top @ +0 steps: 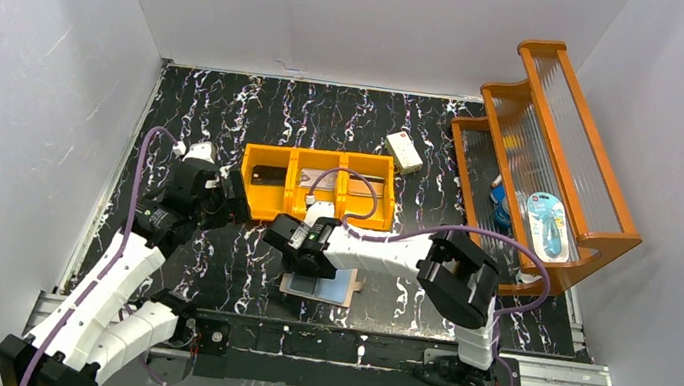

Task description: Take the credit cards out of the card holder

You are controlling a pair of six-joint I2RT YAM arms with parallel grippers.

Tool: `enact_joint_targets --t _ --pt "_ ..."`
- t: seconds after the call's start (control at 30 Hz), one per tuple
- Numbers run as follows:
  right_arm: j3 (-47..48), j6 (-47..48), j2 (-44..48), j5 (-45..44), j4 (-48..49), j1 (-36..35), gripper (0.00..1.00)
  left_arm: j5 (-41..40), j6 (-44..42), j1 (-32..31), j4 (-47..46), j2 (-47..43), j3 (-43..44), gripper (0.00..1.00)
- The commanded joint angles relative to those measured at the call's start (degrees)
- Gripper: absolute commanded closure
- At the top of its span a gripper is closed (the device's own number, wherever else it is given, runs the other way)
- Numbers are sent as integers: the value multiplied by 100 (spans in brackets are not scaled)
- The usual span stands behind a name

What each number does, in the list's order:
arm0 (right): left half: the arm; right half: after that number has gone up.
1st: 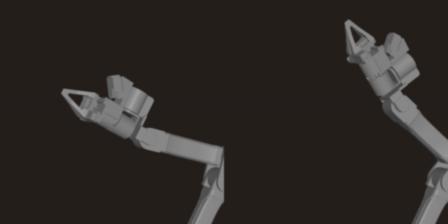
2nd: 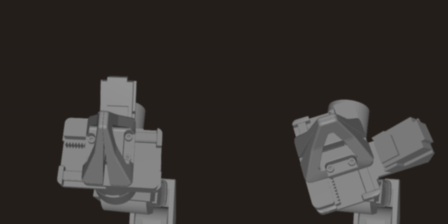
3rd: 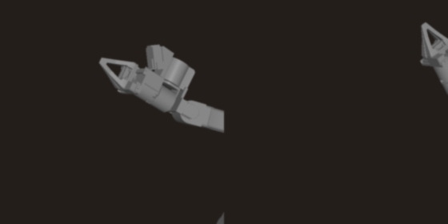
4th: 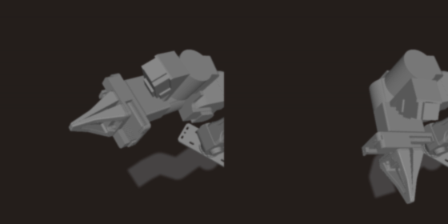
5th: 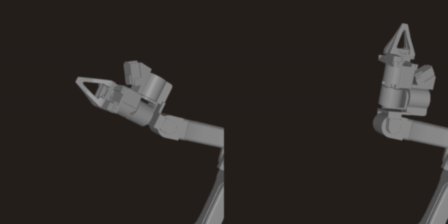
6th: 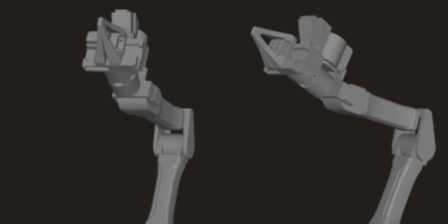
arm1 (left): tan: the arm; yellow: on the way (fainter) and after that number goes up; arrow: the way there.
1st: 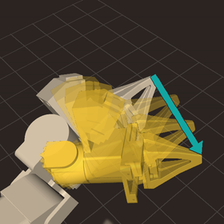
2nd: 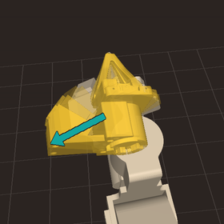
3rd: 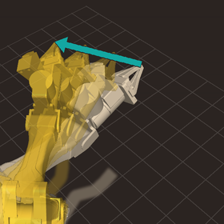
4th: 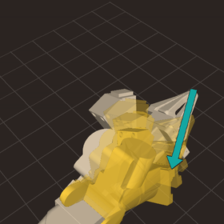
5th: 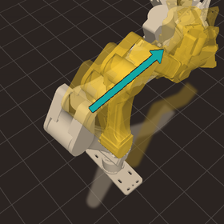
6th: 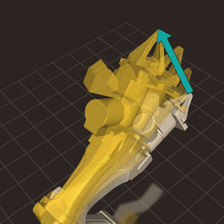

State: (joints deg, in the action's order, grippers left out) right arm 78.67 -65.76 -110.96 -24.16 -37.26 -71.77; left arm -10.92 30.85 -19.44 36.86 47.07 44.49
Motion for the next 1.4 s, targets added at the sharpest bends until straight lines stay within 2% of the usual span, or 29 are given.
enact_joint_targets --t 0.0,0.23,0.33,0.5,0.63,0.83,1.03,1.37 --pt "211 47 -144 -220 -434 -44 30 -160 -29 28 1 -81 -46 2" --pt "7 -40 -142 -168 -328 -43 33 -163 -19 28 5 -50 -46 2" --pt "-209 12 -4 -49 3 -48 34 -142 -18 27 -3 -29 -55 2" --pt "-688 122 446 137 723 -27 27 -107 -37 28 -3 16 -51 2" --pt "-819 126 786 108 892 11 24 -80 -36 28 -5 15 -61 2" --pt "-1020 -26 1002 60 787 83 30 -35 -52 28 -20 40 -64 2" --pt "-827 105 752 169 661 84 25 -8 -57 26 -32 52 -65 2" --pt "-191 125 115 74 39 32 26 -146 -37 28 12 -12 -59 2"
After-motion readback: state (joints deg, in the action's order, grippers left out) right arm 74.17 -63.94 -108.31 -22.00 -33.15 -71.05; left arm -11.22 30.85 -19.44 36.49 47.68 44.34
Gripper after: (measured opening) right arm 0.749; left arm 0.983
